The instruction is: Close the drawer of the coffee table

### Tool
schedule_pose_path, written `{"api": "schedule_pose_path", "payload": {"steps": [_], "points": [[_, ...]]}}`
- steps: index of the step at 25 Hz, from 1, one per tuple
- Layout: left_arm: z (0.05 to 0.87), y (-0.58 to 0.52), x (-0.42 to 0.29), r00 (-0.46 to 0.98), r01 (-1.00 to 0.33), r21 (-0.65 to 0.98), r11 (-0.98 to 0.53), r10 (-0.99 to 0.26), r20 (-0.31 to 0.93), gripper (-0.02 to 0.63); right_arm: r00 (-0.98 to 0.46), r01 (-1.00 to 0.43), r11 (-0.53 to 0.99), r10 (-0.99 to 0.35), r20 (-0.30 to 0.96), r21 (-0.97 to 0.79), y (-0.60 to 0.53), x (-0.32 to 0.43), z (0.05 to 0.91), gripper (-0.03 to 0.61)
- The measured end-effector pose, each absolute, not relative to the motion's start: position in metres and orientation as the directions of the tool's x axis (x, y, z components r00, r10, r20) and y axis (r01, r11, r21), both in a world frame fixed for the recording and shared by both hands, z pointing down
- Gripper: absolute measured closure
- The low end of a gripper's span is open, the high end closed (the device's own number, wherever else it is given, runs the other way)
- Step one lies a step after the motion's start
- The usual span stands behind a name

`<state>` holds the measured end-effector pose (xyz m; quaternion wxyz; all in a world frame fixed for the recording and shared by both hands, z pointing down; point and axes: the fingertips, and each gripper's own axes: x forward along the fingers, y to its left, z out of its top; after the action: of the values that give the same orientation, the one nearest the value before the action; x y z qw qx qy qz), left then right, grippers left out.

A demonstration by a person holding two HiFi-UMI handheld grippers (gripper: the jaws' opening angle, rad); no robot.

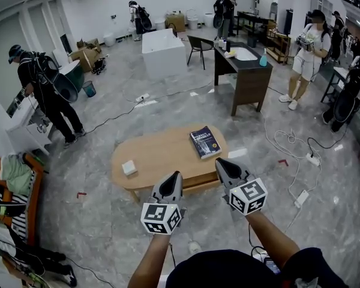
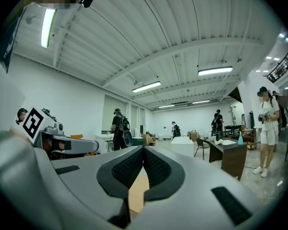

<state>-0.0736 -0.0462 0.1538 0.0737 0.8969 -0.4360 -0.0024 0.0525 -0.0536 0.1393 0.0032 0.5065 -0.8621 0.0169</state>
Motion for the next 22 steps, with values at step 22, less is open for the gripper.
{"api": "schedule_pose_path", "payload": {"steps": [22], "points": [[0.190,-0.102,-0.104,0.653,-0.751,0.204,-0.628,-0.752,0.088,0.615,-0.429,-0.903,0.429,-0.900,0.083,-0.023,-0.094,0.023,0.164,0.568]]}}
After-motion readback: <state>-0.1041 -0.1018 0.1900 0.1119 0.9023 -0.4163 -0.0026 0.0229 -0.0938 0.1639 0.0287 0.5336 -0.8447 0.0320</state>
